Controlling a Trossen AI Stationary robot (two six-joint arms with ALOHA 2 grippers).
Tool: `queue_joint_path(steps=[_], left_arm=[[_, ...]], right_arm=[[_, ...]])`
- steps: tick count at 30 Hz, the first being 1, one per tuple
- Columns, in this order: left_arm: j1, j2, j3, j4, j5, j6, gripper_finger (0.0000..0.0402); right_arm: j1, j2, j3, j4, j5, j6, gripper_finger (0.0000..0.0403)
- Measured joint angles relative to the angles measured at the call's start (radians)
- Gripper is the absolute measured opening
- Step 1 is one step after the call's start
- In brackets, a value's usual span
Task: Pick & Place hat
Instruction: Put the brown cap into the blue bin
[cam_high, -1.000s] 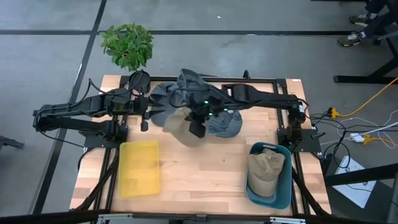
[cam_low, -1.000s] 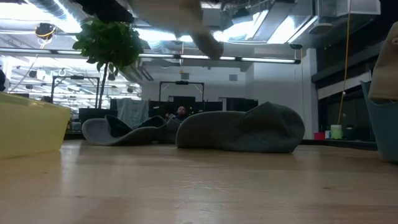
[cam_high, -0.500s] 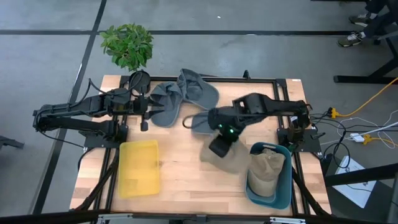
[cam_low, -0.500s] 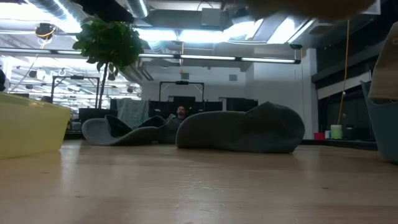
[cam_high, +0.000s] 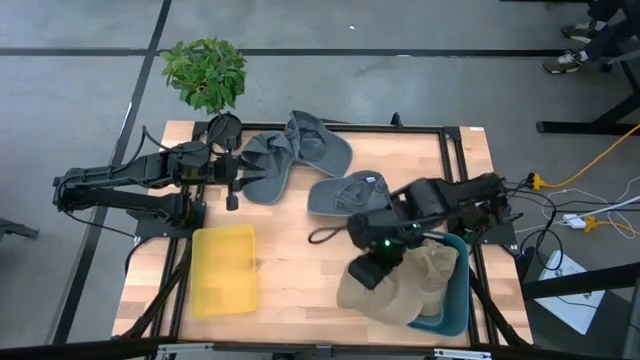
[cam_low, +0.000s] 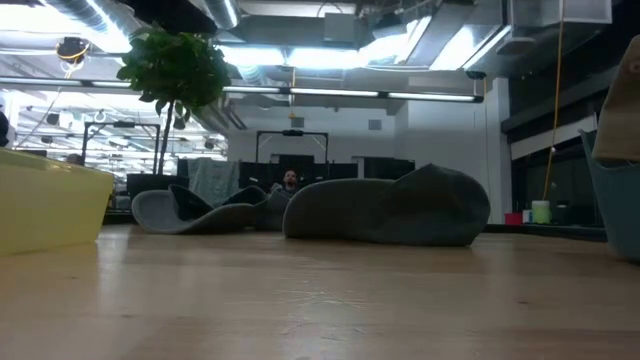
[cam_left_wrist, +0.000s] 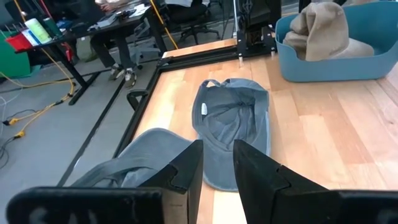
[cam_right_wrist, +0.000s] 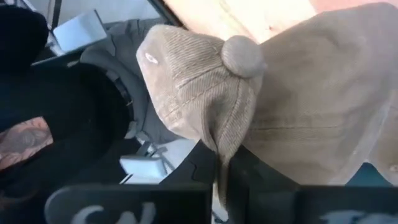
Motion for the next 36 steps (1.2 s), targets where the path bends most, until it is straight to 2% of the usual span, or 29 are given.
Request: queue_joint_path(steps=[10, 18, 25, 31, 36], left_arm=[[0.000, 0.000, 0.000, 0.054, 0.000, -0.009, 0.0086], [0.000, 0.000, 0.000, 0.053, 0.000, -0.019, 0.0085], [0.000, 0.000, 0.000, 0.053, 0.001, -0.021, 0.0083], [0.000, 0.000, 0.000, 0.052, 0.001, -0.040, 0.0086], [0.000, 0.000, 0.000, 0.052, 0.000, -0.044, 0.0086]], right_arm=[[0.183, -0.103, 0.000, -0.002, 0.270, 0.301, 0.0015], [0.270, -0.148, -0.056, -0.001, 0.302, 0.430, 0.0015], [0.282, -0.261, -0.262, 0.000, 0.327, 0.451, 0.0016], [0.303, -0.416, -0.475, -0.003, 0.330, 0.565, 0.0016], [0.340, -0.509, -0.585, -0.001, 0.374, 0.647, 0.0016]])
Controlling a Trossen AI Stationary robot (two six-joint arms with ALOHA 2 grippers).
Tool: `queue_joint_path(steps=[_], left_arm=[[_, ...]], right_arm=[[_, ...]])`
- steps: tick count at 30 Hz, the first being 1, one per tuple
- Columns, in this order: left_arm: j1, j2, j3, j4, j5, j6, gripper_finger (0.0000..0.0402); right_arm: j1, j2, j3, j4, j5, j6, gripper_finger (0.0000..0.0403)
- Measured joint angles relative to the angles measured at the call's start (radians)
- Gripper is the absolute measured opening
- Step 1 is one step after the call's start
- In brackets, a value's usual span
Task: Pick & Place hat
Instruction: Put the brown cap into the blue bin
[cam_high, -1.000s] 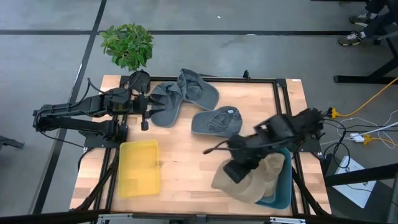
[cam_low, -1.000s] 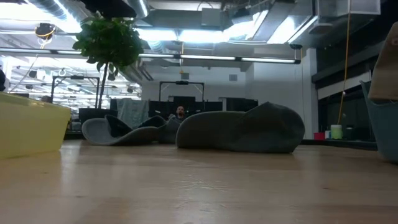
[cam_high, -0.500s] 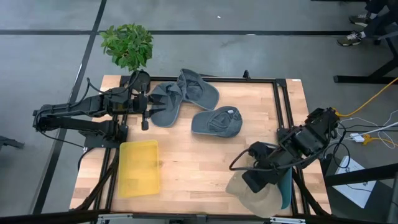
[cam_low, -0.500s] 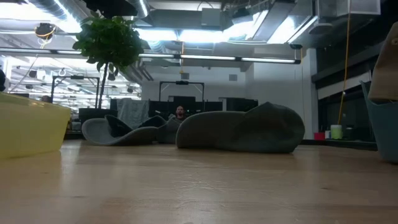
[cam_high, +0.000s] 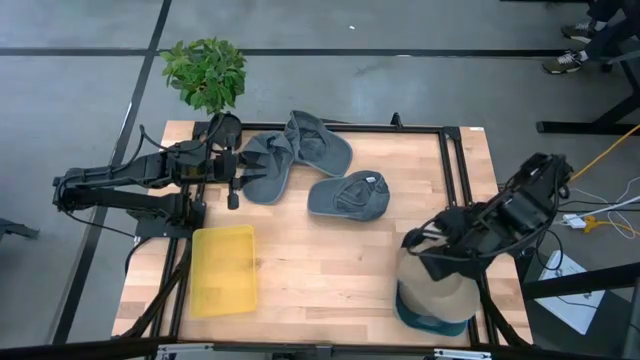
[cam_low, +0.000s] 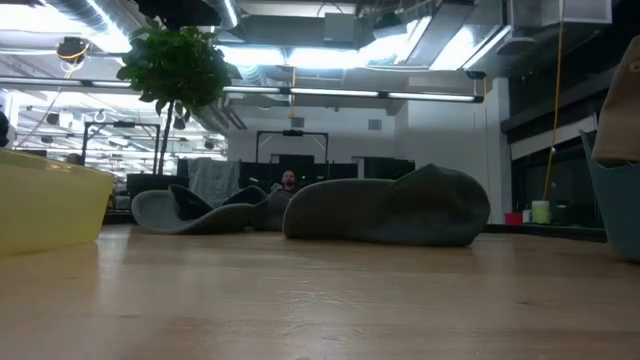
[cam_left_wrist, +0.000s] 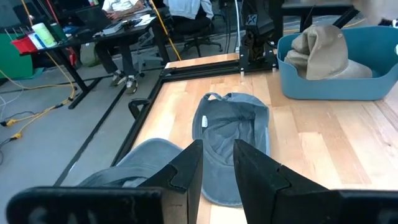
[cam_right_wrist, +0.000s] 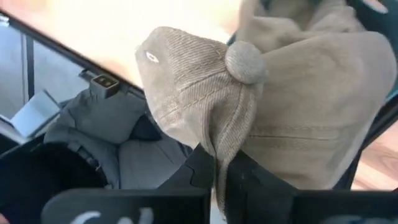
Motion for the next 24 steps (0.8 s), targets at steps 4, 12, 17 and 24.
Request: queue_joint_path(steps=[4, 12, 17, 24], left_arm=[[0.000, 0.000, 0.000, 0.000, 0.000, 0.000, 0.0086], [0.000, 0.000, 0.000, 0.000, 0.000, 0.000, 0.0086], [0.000, 0.000, 0.000, 0.000, 0.000, 0.000, 0.0086], [0.000, 0.000, 0.000, 0.000, 0.000, 0.000, 0.0086]], right_arm=[[0.007, -0.049, -0.082, 0.000, 0.032, 0.059, 0.0016], [0.006, -0.093, -0.239, 0.000, -0.005, 0.197, 0.0016], [0.005, -0.093, -0.300, 0.055, -0.031, 0.291, 0.0016], [-0.015, -0.091, -0.378, 0.209, -0.065, 0.329, 0.0018]])
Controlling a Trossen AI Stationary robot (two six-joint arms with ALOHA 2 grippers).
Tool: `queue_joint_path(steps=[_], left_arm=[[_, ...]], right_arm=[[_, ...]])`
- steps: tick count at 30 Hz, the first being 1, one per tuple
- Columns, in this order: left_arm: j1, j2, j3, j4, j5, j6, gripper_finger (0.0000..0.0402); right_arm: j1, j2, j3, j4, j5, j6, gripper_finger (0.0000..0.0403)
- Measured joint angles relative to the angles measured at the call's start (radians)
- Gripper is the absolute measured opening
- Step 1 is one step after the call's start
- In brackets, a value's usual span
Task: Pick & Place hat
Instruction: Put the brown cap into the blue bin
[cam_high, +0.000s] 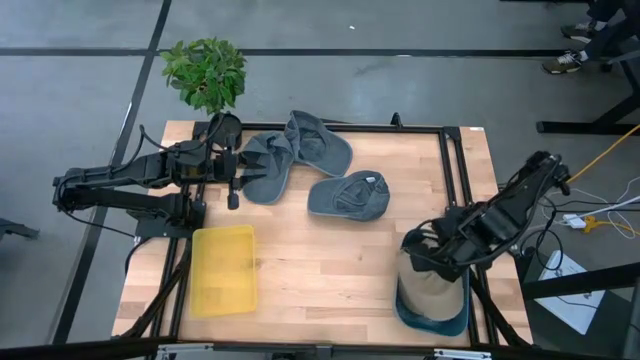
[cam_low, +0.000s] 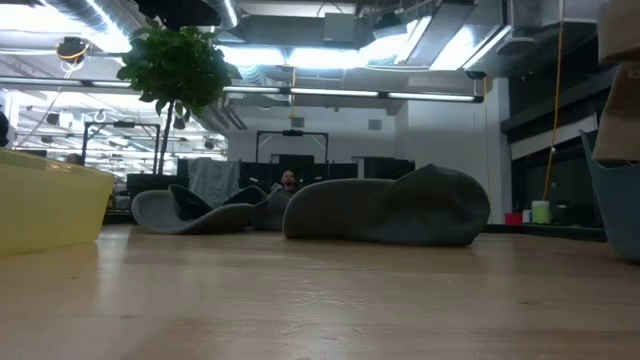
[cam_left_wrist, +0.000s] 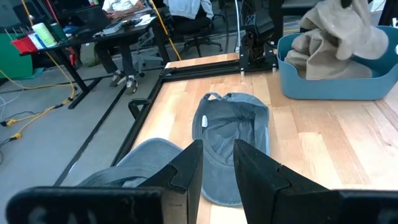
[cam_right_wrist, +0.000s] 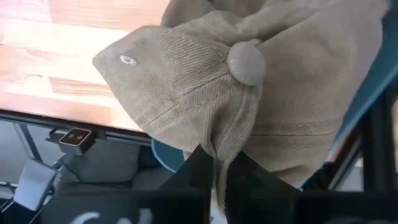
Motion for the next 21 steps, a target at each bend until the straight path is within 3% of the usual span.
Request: queue_joint_path(steps=[4, 13, 21], left_arm=[[0.000, 0.000, 0.000, 0.000, 0.000, 0.000, 0.0086], [0.000, 0.000, 0.000, 0.000, 0.000, 0.000, 0.0086], [0.000, 0.000, 0.000, 0.000, 0.000, 0.000, 0.0086]], right_arm=[[0.000, 0.000, -0.053, 0.050, -0.007, -0.017, 0.0029], [0.000, 0.001, -0.180, 0.051, -0.172, -0.042, 0.0064], [0.000, 0.001, -0.188, 0.048, -0.174, -0.106, 0.0144]])
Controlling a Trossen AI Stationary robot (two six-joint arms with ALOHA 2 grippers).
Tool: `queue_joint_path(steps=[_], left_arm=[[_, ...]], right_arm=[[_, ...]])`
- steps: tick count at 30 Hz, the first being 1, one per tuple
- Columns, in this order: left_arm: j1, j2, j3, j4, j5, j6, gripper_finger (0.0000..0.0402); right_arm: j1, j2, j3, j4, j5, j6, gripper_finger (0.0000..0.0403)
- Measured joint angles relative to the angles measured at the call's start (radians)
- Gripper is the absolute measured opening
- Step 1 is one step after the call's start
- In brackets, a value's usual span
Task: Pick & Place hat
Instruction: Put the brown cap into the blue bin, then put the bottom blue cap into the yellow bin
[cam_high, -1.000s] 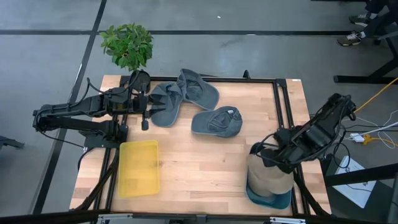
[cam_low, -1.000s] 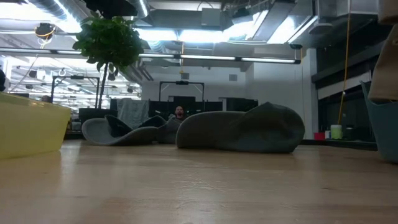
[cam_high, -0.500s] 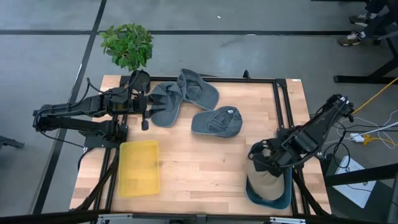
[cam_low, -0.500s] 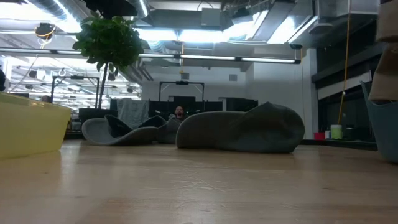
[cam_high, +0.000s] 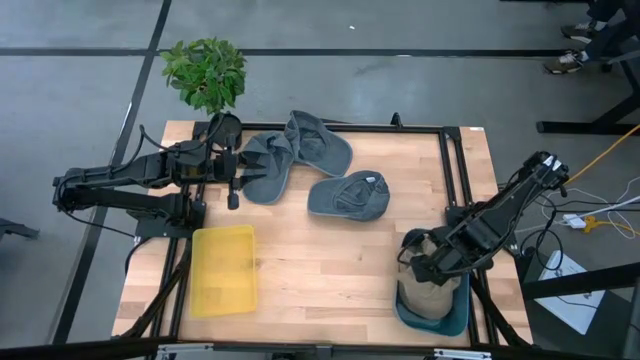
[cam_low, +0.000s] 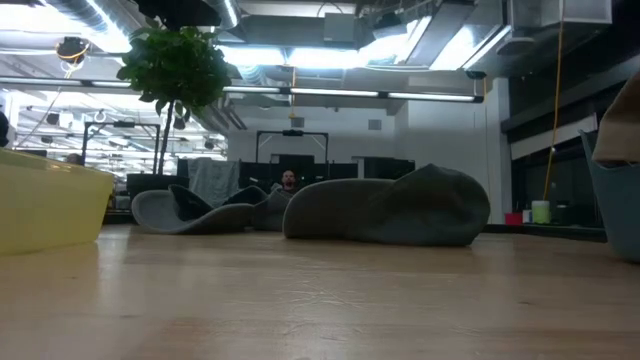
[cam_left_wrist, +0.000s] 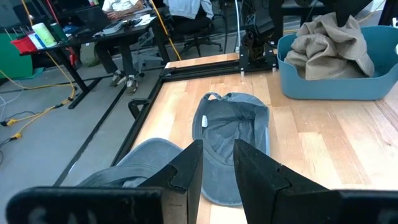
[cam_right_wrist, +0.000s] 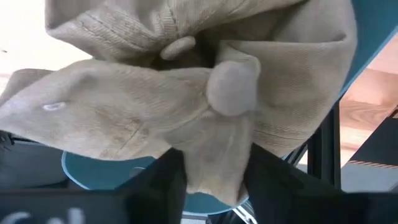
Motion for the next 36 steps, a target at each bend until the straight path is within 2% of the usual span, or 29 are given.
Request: queue_joint_path(steps=[4, 8, 17, 24, 28, 33, 36], left_arm=[[0.000, 0.000, 0.000, 0.000, 0.000, 0.000, 0.0086], [0.000, 0.000, 0.000, 0.000, 0.000, 0.000, 0.0086], [0.000, 0.000, 0.000, 0.000, 0.000, 0.000, 0.0086], [0.000, 0.000, 0.000, 0.000, 0.000, 0.000, 0.0086], [0.000, 0.000, 0.000, 0.000, 0.000, 0.000, 0.0086], [0.000, 0.000, 0.000, 0.000, 0.000, 0.000, 0.0086], [0.000, 0.000, 0.000, 0.000, 0.000, 0.000, 0.0086]], right_arm=[[-0.003, -0.003, 0.006, -0.028, 0.006, -0.060, 0.0189], [-0.006, -0.005, 0.078, -0.075, 0.086, -0.120, 0.0216], [-0.006, -0.006, 0.262, -0.144, 0.298, -0.189, 0.0214], [-0.001, -0.005, 0.264, -0.051, 0.281, -0.350, 0.0165], [0.013, -0.005, 0.264, -0.026, 0.289, -0.432, 0.0111], [0.023, -0.005, 0.263, -0.027, 0.289, -0.453, 0.0019], [0.023, -0.003, 0.263, 0.031, 0.289, -0.501, 0.0010]])
